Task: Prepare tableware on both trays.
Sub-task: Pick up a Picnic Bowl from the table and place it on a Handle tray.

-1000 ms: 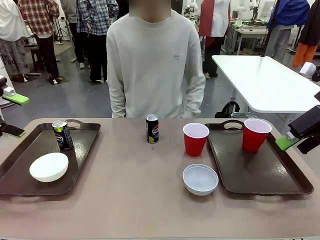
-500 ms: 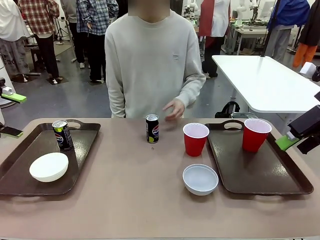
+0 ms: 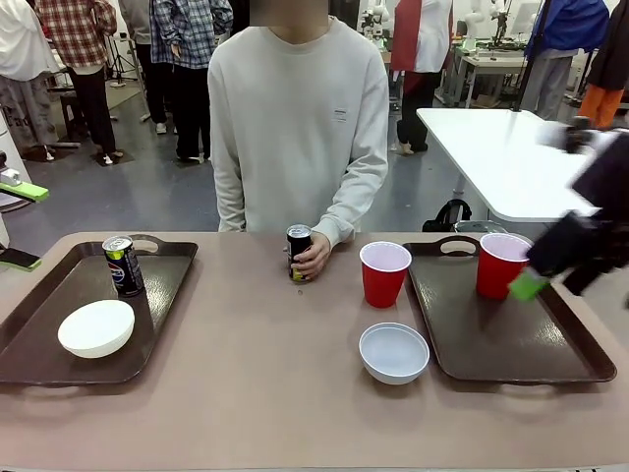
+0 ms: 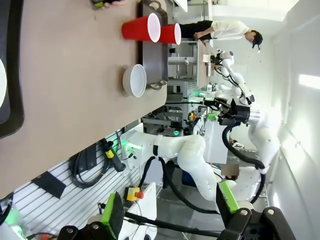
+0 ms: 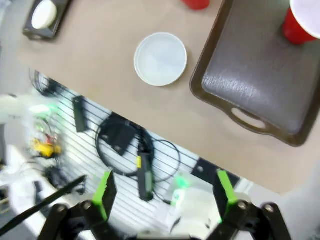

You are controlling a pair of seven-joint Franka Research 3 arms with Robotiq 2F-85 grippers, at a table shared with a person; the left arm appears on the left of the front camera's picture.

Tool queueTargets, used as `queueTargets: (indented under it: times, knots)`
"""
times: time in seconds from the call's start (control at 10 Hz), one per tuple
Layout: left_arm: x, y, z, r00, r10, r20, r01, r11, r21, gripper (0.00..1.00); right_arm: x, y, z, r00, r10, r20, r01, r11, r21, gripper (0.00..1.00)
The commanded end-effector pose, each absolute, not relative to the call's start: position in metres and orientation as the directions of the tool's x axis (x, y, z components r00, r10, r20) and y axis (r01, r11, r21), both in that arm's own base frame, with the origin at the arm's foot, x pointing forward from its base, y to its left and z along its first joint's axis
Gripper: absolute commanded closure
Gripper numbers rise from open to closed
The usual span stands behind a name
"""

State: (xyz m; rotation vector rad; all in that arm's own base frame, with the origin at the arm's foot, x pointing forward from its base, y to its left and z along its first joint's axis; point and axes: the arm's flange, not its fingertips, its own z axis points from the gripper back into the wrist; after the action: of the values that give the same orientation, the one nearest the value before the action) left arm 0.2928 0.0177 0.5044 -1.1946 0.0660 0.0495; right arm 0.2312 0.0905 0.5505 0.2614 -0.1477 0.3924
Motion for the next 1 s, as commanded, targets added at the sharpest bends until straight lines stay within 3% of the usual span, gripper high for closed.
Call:
queueTargets:
  times: [0.0,0.2,0.3,0.5,0.6,0.7,0.8,0.9]
  knots:
    - [0.292,0.018,0.506,0.999,-0.003,-0.051,-0.047,0.349,-0.936,0.02,0.273,0.160,0.556,0.911,0.402,0.092,-0.406,0.914,0.022,0.00]
    - [0.292,0.018,0.506,0.999,-0.003,-0.051,-0.047,0.349,-0.936,0.02,0.292,0.204,0.537,0.917,0.394,0.057,-0.391,0.918,-0.065,0.00]
    - [0.292,0.018,0.506,0.999,-0.003,-0.051,-0.047,0.349,-0.936,0.02,0.308,0.216,0.523,0.934,0.338,0.115,-0.330,0.940,-0.087,0.00]
    - [0.292,0.018,0.506,0.999,-0.003,-0.051,-0.047,0.349,-0.936,0.02,0.318,0.216,0.508,0.950,0.260,0.173,-0.260,0.965,-0.022,0.00]
    - [0.292,0.018,0.506,0.999,-0.003,-0.051,-0.047,0.349,-0.936,0.02,0.303,0.220,0.517,0.923,0.364,0.125,-0.361,0.931,-0.051,0.00]
    - [0.292,0.018,0.506,0.999,-0.003,-0.051,-0.047,0.349,-0.936,0.02,0.303,0.220,0.517,0.923,0.364,0.125,-0.361,0.931,-0.051,0.00]
    - [0.292,0.018,0.506,0.999,-0.003,-0.051,-0.047,0.349,-0.936,0.02,0.321,0.219,0.508,0.938,0.315,0.146,-0.314,0.949,-0.033,0.00]
    - [0.292,0.018,0.506,0.999,-0.003,-0.051,-0.047,0.349,-0.936,0.02,0.328,0.219,0.492,0.953,0.225,0.201,-0.202,0.971,-0.126,0.00]
